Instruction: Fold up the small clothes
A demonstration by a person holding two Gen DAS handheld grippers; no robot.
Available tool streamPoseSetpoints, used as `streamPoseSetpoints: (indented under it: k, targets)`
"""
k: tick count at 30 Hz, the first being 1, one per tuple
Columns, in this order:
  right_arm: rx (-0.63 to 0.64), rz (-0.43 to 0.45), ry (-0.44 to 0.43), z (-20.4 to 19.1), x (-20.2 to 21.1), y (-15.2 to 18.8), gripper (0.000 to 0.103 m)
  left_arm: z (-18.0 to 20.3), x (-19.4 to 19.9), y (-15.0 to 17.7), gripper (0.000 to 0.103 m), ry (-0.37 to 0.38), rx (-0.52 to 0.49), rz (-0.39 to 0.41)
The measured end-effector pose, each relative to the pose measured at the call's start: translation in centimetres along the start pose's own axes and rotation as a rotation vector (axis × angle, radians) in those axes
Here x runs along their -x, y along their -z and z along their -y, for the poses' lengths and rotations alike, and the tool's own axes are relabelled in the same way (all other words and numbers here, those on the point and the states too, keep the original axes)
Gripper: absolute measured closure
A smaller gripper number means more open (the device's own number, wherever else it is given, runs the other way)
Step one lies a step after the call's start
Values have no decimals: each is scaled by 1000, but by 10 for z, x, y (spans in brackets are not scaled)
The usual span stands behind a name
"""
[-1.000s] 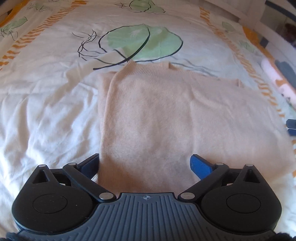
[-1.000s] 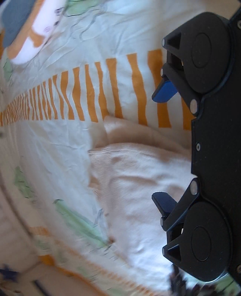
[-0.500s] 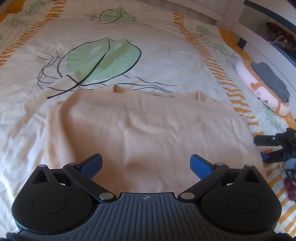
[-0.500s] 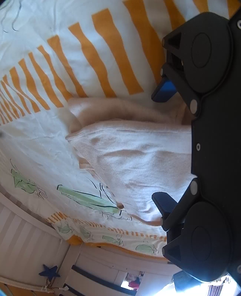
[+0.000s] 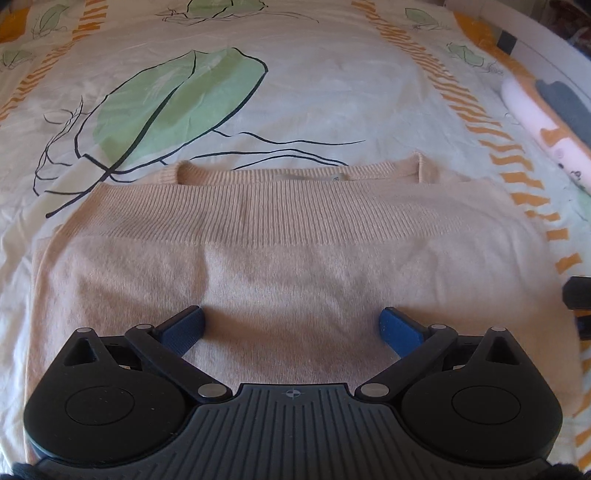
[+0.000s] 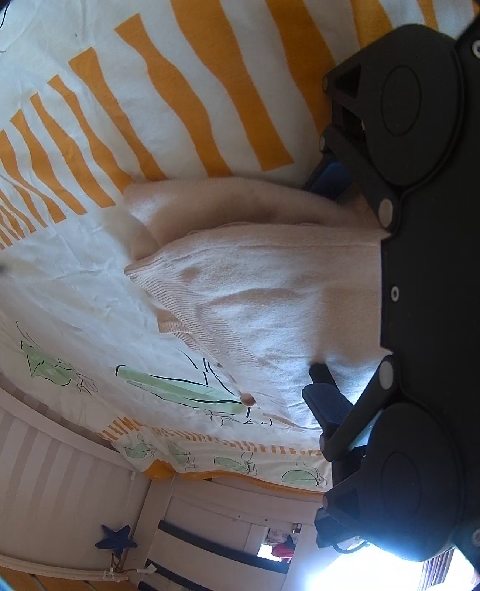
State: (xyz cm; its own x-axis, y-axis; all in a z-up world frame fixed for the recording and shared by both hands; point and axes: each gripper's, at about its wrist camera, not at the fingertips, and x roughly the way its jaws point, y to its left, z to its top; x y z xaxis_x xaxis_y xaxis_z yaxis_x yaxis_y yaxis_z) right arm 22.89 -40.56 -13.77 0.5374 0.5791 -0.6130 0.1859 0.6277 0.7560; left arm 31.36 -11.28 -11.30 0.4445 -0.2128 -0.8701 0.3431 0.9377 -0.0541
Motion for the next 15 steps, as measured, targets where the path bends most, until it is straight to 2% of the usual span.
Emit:
streamPoseSetpoints:
  k: [15]
  targets:
    - [10,11,7,-3,-5,0,0,2,-7,-6,0,-21,-19,-47]
